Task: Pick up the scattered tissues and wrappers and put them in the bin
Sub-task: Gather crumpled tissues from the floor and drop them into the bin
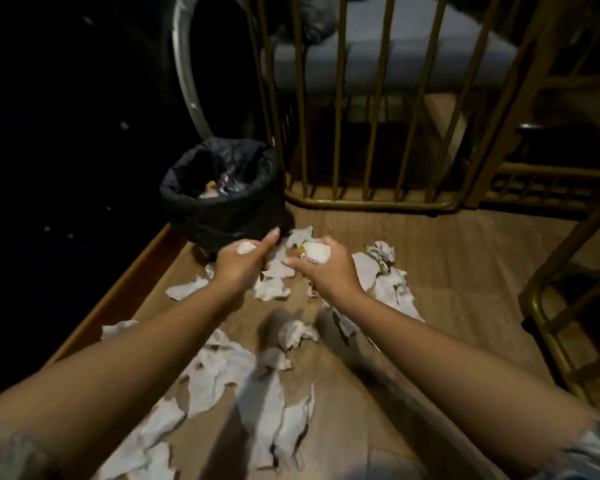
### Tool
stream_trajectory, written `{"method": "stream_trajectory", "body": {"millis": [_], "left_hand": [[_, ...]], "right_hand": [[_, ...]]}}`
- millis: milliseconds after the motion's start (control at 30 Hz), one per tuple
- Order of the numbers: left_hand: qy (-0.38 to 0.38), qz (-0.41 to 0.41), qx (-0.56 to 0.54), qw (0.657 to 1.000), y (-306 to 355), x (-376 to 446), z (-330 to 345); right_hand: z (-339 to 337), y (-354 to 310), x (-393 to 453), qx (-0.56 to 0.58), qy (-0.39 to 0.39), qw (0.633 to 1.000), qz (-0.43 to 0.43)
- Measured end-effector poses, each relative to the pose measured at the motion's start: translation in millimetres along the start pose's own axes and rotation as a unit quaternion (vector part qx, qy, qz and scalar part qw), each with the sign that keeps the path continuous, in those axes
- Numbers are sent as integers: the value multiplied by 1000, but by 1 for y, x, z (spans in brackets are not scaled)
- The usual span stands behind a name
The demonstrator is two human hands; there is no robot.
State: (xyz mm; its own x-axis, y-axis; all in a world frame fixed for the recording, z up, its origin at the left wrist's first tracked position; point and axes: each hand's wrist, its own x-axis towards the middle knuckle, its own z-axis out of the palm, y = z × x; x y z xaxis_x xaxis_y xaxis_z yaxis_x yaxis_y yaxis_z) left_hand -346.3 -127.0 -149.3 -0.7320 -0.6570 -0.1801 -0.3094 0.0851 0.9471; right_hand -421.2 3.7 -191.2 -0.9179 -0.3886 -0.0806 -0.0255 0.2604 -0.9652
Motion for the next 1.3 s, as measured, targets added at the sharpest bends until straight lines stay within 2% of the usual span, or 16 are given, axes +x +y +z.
{"method": "stream_trajectory", "body": {"millis": [67,133,233,300,400,500,567,633,700,733,800,867,933,1033,1167,1300], "left_hand": [[23,-6,-56,998,21,17,-25],[46,-32,-120,991,36,38,-45],[67,-63,-230,969,51,74,-73],[70,-90,-283,952,58,98,-88],[105,-112,-306,939,56,140,-107],[114,-123,-329,929,45,194,-117],[114,-122,-336,927,52,197,-116],[138,-90,-331,929,63,185,-109],[171,-37,-293,940,62,191,-101],[178,-14,-273,945,58,197,-97],[180,3,-222,958,47,214,-92],[157,6,-171,973,34,227,-91],[129,20,-124,984,22,231,-89],[150,91,-87,981,10,226,-89],[222,188,-88,953,-7,196,-95],[240,197,-68,948,-44,154,-91]], "right_hand": [[19,-38,11,62,-24,998,25],[43,-76,27,156,-58,981,95],[76,-119,60,328,-99,917,203],[92,-140,79,369,-108,892,237],[115,-159,109,380,-97,886,248],[136,-172,148,308,-32,928,208],[151,-177,173,275,5,947,168],[155,-174,189,235,94,961,111],[159,-169,196,138,161,977,4],[159,-164,196,85,161,982,-53],[161,-148,203,3,110,985,-130],[163,-129,212,-98,60,982,-152],[161,-111,218,-164,69,971,-157],[151,-93,209,-153,108,959,-212],[140,-76,184,-117,158,944,-266],[130,-57,148,-101,192,941,-260]]}}
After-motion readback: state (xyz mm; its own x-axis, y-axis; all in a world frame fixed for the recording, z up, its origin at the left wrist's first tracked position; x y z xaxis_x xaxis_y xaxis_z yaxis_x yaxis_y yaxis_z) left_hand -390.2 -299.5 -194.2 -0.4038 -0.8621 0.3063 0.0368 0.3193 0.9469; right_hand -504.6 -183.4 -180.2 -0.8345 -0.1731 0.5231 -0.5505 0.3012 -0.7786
